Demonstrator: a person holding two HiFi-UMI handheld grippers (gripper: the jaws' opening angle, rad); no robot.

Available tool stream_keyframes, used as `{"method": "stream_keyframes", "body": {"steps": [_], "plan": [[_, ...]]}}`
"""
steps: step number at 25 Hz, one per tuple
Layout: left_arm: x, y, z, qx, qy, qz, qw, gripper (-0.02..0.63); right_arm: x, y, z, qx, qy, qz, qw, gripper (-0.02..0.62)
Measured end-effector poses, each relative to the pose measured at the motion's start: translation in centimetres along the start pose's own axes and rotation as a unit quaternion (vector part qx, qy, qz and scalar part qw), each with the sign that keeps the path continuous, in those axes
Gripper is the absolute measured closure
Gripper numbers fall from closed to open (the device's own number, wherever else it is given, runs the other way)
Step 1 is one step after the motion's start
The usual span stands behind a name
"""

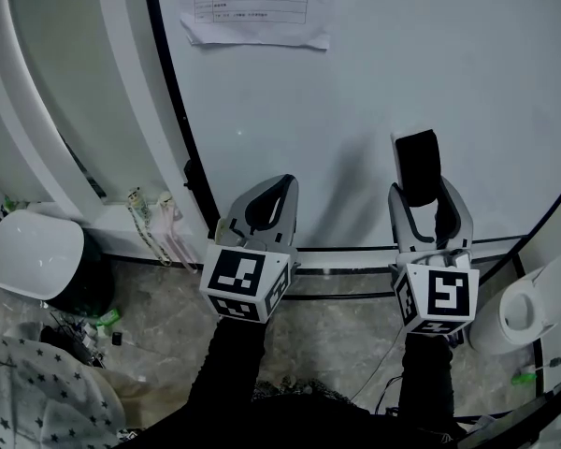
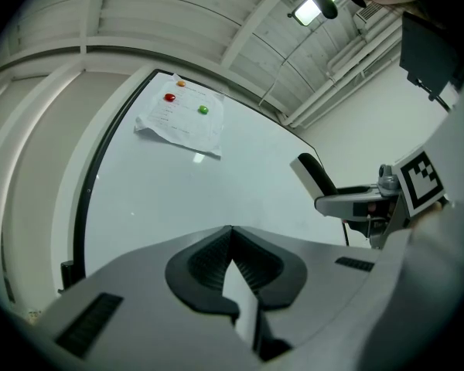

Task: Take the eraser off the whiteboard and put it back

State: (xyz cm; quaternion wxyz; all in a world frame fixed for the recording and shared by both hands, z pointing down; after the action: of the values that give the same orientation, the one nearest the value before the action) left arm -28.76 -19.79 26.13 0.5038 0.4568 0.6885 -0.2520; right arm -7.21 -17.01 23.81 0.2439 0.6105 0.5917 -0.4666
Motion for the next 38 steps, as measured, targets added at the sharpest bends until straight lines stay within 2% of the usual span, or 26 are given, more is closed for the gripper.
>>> {"method": "stream_keyframes", "body": {"steps": [9,15,24,28,38], "plan": [[0.7,2.2,-1.8,0.020,-0.002,0.004,0.9998,0.600,0.0,0.9,-2.4,0.014,-0.006,0.007,1.000,0.316],[0.9,5.7,-1.2,0.008,0.005,-0.003,1.0000,0.600,0.3,3.8,-5.0,0.000,-0.011,-0.004,1.000,0.315],[-0.7,11.8,2.2,-0.042,0.004,-0.034,0.9985,0.600,0.0,9.9,-9.1,-0.051,-0.036,-0.027,0.998,0.316],[-0.8,14.6,4.3,-0.077,0.010,-0.042,0.9961,0.600,0.2,12.7,-10.8,-0.086,-0.039,-0.036,0.995,0.314],[-3.7,19.8,11.7,-0.175,0.013,-0.076,0.9815,0.600,-2.5,18.9,-12.0,-0.175,-0.069,-0.059,0.980,0.315]]}}
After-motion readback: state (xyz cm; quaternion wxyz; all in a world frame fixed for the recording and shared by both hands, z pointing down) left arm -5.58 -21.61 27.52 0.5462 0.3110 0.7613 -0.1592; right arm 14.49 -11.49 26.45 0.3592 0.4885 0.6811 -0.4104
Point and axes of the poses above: the fingertips, and each gripper's own axes: z forward along the fingers, y to its right, x out of its top, the point moved 6 cm from there along -z, backward along the fingers, and after that the axes turned 11 degrees about y, right-handed, at the moved point
